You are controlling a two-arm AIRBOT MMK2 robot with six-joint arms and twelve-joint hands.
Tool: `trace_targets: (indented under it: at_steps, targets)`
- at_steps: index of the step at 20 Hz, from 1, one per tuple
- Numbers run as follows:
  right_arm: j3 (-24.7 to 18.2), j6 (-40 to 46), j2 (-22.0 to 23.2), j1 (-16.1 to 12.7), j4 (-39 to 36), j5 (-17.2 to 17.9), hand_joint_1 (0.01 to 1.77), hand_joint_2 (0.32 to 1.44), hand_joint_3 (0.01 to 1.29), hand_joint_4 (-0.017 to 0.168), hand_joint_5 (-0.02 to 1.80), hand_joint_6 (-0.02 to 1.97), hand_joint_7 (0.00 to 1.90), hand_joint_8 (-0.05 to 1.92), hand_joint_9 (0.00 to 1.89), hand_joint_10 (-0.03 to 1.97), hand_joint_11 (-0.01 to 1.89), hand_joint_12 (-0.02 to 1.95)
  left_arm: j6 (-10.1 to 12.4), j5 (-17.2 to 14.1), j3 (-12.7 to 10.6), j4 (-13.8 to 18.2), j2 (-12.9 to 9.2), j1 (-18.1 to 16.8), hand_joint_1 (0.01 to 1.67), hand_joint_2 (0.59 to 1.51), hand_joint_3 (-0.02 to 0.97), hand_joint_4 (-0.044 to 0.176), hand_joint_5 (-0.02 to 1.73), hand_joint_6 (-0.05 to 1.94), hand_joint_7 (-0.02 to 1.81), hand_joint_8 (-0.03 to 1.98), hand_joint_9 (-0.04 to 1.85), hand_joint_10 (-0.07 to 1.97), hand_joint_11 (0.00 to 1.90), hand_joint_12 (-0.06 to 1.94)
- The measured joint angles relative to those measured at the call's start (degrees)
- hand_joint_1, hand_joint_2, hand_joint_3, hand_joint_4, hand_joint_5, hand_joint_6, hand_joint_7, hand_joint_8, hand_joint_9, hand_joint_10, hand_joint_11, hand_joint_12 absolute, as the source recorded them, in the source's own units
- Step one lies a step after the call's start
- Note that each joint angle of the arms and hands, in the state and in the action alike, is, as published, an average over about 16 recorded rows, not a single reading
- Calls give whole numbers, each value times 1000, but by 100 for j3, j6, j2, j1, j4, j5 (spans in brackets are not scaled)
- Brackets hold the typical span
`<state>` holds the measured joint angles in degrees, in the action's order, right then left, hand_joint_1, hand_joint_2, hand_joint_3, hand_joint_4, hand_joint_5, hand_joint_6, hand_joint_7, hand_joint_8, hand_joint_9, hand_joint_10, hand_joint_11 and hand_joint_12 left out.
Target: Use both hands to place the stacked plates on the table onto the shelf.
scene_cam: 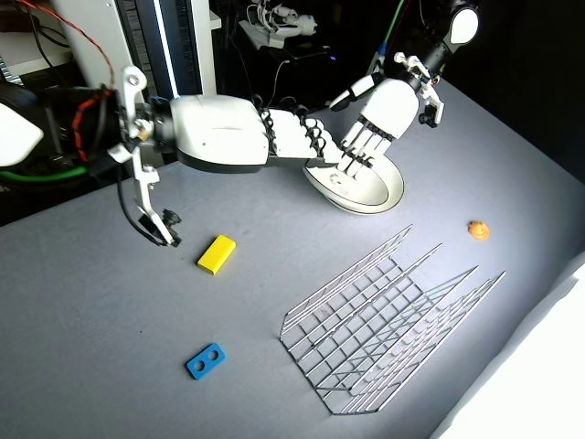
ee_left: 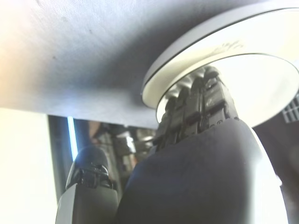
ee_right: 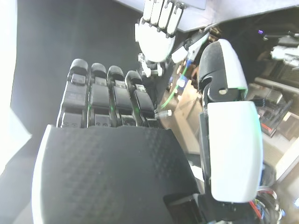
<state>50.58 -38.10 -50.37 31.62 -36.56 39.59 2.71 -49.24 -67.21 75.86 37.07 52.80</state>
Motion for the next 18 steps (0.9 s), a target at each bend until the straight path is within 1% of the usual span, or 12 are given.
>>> trace_targets:
  at_steps: [6, 13, 18]
  targets:
    - [350, -576, -713, 37, 161, -137, 939, 1052, 19, 5, 21, 21, 21, -19, 16, -4, 21, 5, 15, 205, 197, -217, -11, 19, 22, 1178, 10, -3, -13, -12, -13, -25, -19, -23, 14, -26]
    - [739, -1165, -1475, 46, 345, -217, 1130, 1007, 19, 5, 21, 20, 21, -19, 15, -4, 24, 5, 19, 339, 304, -364, -8, 12, 21, 1182, 10, -3, -13, -13, -14, -25, -17, -24, 14, -26]
    - [1009, -1455, -1944, 45, 517, -266, 1213, 1001, 18, 6, 21, 20, 21, -19, 15, -3, 27, 5, 24, 412, 364, -439, -1, -5, 21, 1180, 10, -3, -13, -16, -14, -25, -17, -24, 14, -25]
